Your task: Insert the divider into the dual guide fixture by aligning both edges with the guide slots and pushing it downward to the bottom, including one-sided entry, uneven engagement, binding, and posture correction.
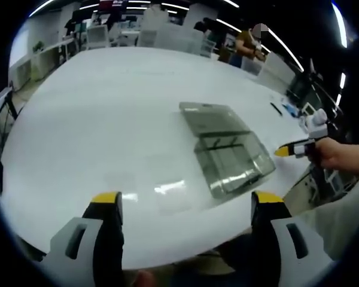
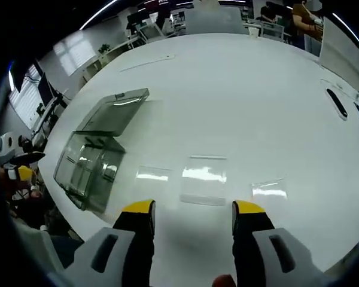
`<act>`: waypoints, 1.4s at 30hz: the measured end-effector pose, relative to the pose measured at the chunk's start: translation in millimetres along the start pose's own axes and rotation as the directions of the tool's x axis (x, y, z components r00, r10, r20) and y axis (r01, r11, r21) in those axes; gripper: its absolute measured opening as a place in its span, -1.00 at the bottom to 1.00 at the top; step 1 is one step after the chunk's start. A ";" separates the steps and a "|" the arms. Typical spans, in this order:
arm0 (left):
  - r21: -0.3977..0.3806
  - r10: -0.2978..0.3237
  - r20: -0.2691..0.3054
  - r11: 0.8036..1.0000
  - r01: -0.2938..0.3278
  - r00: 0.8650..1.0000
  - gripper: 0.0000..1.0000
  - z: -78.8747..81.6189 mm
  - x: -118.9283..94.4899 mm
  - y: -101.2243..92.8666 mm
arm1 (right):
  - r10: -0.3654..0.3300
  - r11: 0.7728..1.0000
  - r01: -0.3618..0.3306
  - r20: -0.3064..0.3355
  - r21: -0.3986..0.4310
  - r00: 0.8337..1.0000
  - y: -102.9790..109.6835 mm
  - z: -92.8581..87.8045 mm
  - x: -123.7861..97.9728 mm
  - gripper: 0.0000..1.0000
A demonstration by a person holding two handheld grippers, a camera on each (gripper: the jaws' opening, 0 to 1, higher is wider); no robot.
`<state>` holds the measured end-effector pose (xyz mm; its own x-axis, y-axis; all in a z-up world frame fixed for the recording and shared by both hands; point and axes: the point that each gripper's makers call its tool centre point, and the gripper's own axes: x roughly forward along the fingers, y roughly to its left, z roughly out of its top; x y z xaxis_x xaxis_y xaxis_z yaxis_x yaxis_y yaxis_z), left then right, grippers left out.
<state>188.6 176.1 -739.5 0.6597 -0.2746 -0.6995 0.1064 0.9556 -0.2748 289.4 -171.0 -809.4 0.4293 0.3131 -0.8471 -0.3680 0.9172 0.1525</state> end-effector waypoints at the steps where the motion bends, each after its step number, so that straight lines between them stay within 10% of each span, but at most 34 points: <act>1: 0.000 0.000 0.000 1.000 0.000 1.000 0.71 0.1 0.2 0.1 | -0.003 1.000 0.003 -0.004 -0.011 1.000 -0.5 0.3 1.0 -0.03; 42: -0.033 0.004 0.013 0.999 -0.003 1.000 0.67 -5.1 -6.1 5.0 | -0.141 0.985 0.129 -0.101 -0.114 0.985 -4.6 0.0 13.1 -0.25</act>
<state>181.3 182.0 -740.0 0.6695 -0.2697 -0.6921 0.0797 0.9524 -0.2941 296.7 -171.1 -821.1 0.3918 0.1543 -0.9070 -0.4009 0.9159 -0.0174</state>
